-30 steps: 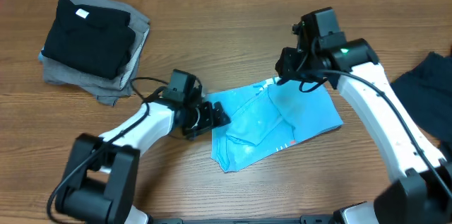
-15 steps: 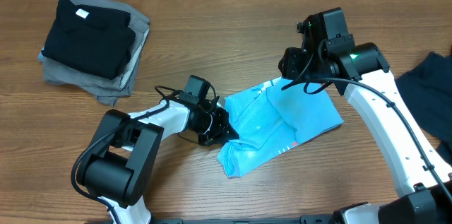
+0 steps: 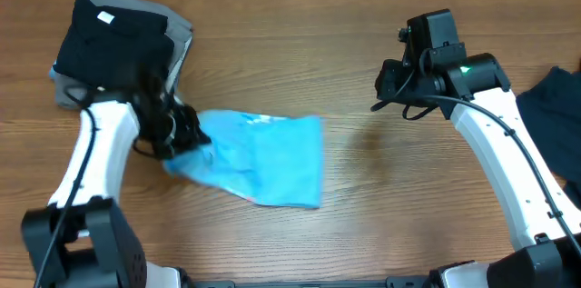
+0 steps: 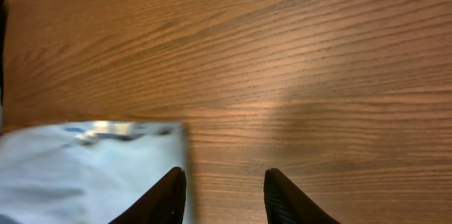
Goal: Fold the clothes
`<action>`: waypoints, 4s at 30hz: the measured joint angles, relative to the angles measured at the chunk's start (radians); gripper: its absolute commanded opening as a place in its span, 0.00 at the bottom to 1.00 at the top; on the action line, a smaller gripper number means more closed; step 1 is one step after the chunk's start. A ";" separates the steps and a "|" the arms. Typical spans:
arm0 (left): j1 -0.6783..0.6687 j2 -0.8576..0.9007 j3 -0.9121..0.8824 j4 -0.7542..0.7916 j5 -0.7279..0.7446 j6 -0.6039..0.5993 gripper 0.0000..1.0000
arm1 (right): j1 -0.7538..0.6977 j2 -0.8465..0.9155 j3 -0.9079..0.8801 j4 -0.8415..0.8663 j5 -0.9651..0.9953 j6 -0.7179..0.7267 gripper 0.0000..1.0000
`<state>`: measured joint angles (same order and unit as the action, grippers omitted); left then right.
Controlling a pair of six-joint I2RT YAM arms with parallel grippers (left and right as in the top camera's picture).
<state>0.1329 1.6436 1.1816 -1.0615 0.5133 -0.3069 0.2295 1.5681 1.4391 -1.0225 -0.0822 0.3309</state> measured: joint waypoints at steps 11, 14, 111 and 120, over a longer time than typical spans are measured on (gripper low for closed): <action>-0.464 -0.010 0.195 0.144 -0.079 -0.094 0.30 | -0.049 0.000 0.000 -0.013 0.005 0.009 0.45; -0.645 0.029 0.199 0.106 -0.150 -0.134 0.24 | -0.060 0.000 0.000 -0.021 0.005 0.009 0.48; -0.295 0.286 0.195 0.066 -0.283 0.125 0.04 | -0.060 0.000 0.000 -0.070 0.031 0.008 0.55; -0.248 0.283 0.482 -0.084 -0.282 0.166 0.08 | -0.060 0.000 0.000 -0.069 0.034 0.009 0.55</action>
<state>-0.1150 1.9270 1.6634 -1.1450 0.2317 -0.1406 0.1699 1.5681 1.4395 -1.0916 -0.0479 0.3397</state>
